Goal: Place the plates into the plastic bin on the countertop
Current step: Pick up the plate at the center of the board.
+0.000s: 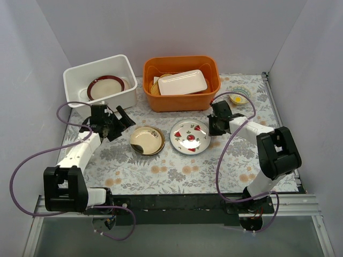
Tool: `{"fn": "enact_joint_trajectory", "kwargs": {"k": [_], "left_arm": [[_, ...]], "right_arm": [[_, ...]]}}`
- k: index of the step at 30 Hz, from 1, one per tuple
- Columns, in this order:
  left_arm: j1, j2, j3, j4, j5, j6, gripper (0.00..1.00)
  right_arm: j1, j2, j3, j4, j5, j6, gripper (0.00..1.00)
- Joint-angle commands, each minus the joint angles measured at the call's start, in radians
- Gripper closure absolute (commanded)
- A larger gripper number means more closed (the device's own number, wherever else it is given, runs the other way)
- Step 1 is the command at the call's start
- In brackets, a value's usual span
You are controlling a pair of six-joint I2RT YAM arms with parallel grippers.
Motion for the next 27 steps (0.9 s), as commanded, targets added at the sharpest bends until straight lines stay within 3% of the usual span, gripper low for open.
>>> {"fn": "enact_joint_trajectory", "kwargs": {"k": [1, 4, 8, 20, 27], "left_arm": [[0.001, -0.062, 0.073, -0.097, -0.049, 0.014, 0.02], [-0.013, -0.087, 0.084, -0.083, 0.016, -0.024, 0.02], [-0.132, -0.098, 0.079, -0.029, 0.054, -0.107, 0.02], [-0.626, 0.068, 0.065, 0.127, -0.174, -0.369, 0.02], [-0.778, 0.203, 0.045, 0.238, -0.22, -0.507, 0.05]], "right_arm": [[-0.025, 0.029, -0.089, -0.18, 0.113, -0.071, 0.99], [-0.028, 0.007, -0.102, -0.173, 0.098, -0.066, 0.99], [-0.036, -0.034, -0.116, -0.169, 0.026, -0.06, 0.99], [-0.128, -0.166, -0.13, -0.178, -0.163, -0.049, 0.99], [-0.186, -0.235, -0.135, -0.193, -0.198, -0.06, 0.99]]}}
